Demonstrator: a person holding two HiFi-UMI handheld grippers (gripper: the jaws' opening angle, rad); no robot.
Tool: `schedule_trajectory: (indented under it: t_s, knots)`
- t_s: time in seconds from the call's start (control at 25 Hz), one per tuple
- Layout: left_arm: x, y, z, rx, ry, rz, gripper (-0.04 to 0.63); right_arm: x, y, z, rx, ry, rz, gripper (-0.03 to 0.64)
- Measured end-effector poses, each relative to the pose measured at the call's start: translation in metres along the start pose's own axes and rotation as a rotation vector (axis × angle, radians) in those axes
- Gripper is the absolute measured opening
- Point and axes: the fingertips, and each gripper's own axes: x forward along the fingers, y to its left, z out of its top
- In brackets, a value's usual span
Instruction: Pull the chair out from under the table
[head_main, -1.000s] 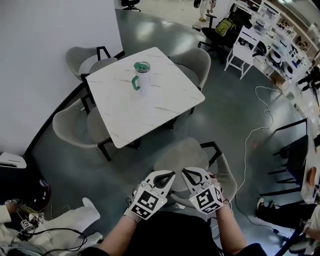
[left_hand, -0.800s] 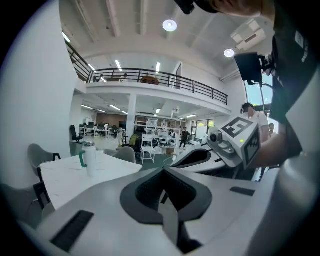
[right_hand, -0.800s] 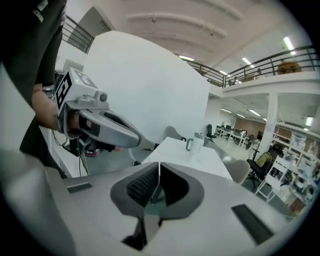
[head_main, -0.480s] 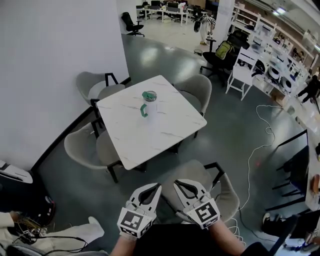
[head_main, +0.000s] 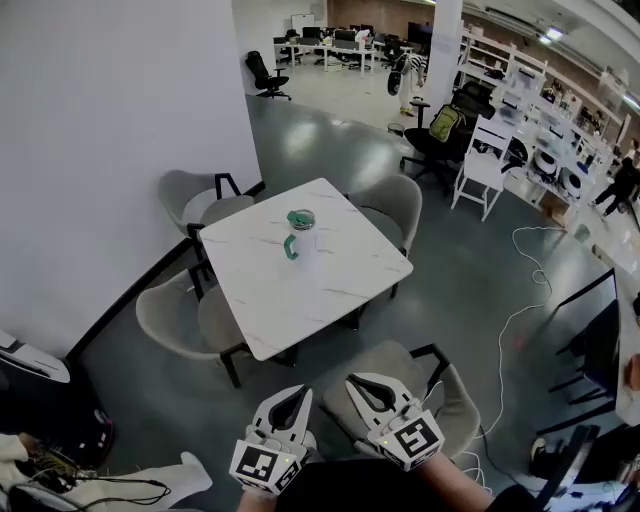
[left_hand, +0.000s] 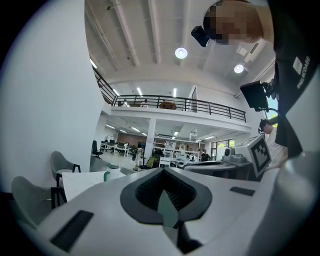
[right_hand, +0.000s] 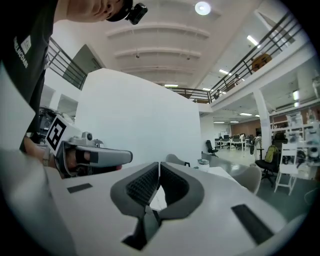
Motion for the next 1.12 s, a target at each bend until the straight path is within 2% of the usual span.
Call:
schedule_trajectory:
  t_s: [0.72,0.96,1.12]
  knots:
    - [0.012,-0.01,-0.007,-0.059,0.004,0.004,0.005,-0.021,-0.017,0.004,0.043,-0.044,-0.025,0.014]
    - [0.014,-0.017,-0.008,-0.096,-0.001,-0.042,0.005,-0.021,-0.014,-0.002,0.01,-0.012,-0.009,0.014]
    - [0.016,-0.022,-0.003,-0.094,-0.021,-0.068,0.005,-0.02,-0.014,-0.007,0.017,0.017,0.003,0.014]
